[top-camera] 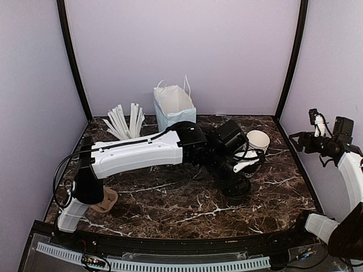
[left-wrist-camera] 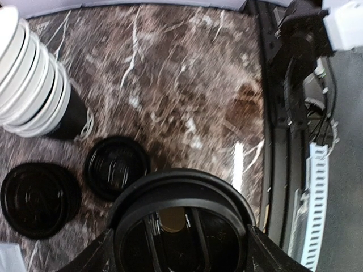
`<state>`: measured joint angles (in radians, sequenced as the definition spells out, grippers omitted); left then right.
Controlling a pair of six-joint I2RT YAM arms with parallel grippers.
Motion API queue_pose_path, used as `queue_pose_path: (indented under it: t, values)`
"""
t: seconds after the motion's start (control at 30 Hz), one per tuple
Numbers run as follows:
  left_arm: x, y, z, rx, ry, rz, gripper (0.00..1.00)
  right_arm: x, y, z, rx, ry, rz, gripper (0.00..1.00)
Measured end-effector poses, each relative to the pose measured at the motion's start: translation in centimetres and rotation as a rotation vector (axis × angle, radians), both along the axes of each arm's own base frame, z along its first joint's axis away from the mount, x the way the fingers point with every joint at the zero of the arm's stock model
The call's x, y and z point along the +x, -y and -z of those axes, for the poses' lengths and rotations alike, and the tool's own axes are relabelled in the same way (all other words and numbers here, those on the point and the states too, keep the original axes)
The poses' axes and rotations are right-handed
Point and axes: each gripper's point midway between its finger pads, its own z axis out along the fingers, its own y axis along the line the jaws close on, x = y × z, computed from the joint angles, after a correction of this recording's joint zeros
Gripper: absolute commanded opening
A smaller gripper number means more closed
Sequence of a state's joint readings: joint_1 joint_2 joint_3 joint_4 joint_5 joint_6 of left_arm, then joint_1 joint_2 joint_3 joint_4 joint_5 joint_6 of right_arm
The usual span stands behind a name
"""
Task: Pack the takeout coffee
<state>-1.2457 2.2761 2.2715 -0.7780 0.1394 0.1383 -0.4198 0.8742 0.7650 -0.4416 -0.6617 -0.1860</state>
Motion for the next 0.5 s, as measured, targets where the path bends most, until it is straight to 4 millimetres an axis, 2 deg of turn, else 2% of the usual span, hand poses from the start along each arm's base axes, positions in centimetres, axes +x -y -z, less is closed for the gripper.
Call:
queue_pose_path:
  t: [0.23,0.5]
  values:
    - [2.9,-3.6,1.9,0.156,0.060,-0.097,0.65,0.0,0.0,0.0,0.000,0.000,0.000,0.85]
    - [8.2,-6.0,2.1,0.160,0.022,-0.211,0.65,0.0,0.0,0.0,0.000,0.000,0.000,0.85]
